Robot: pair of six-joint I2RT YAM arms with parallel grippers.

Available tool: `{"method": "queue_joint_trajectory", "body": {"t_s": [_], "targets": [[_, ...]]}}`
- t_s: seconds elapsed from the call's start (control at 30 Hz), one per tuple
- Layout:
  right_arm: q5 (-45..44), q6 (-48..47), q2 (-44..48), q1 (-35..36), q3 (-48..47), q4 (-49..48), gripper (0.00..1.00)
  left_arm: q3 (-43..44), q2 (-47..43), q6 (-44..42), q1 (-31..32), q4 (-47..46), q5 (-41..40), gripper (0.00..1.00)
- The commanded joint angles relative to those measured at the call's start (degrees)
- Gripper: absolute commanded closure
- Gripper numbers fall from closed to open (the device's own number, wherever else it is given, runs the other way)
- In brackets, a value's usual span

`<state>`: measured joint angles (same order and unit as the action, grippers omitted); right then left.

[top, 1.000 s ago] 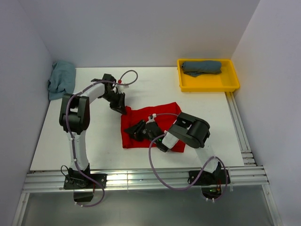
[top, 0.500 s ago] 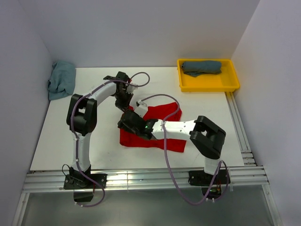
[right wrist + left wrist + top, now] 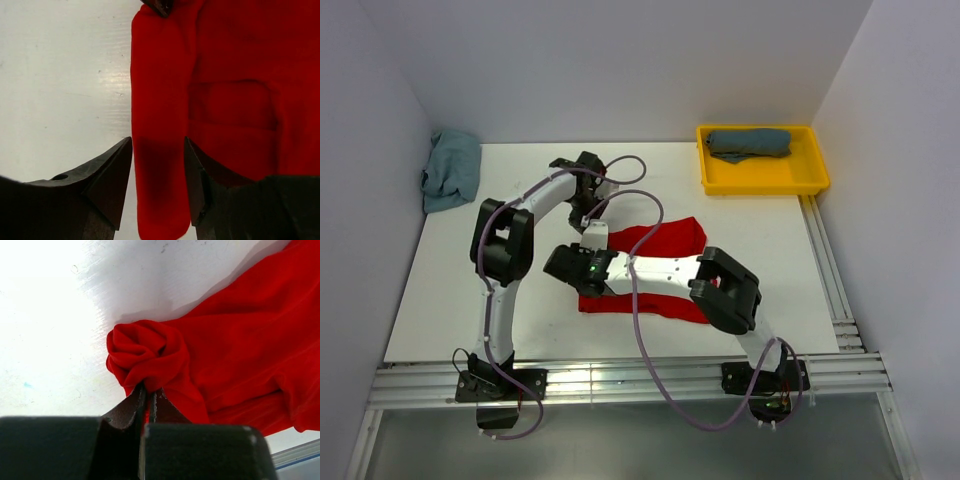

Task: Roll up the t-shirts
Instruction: Roll the tshirt

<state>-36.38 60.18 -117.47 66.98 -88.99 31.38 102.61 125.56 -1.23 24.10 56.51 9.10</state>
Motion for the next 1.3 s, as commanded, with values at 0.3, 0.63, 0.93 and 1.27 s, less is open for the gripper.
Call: {"method": "queue_joint_trajectory", "body": {"t_s": [0.3, 0.63, 0.93, 1.27], "targets": [[-5.5, -5.7, -5.4, 1.1, -7.4, 3.2, 0.50, 4.5, 2.4, 0.5, 1.1, 1.7, -1.1, 0.94], [-2.0, -1.7, -4.5, 1.0, -1.2, 1.4, 0.71, 8.5, 2.9, -0.6, 1.1, 3.7, 1.4, 0.64], [5.0, 4.2, 9.9, -2.9, 25.3, -24.8, 0.79, 12.5, -0.8, -3.8, -1.2, 4.5, 9.8, 0.31], [19.0, 11.4, 15.5, -10.2, 45.5, -53.8, 0.82, 2.9, -7.5, -7.7, -8.4, 1.0, 24.4, 0.27]]}}
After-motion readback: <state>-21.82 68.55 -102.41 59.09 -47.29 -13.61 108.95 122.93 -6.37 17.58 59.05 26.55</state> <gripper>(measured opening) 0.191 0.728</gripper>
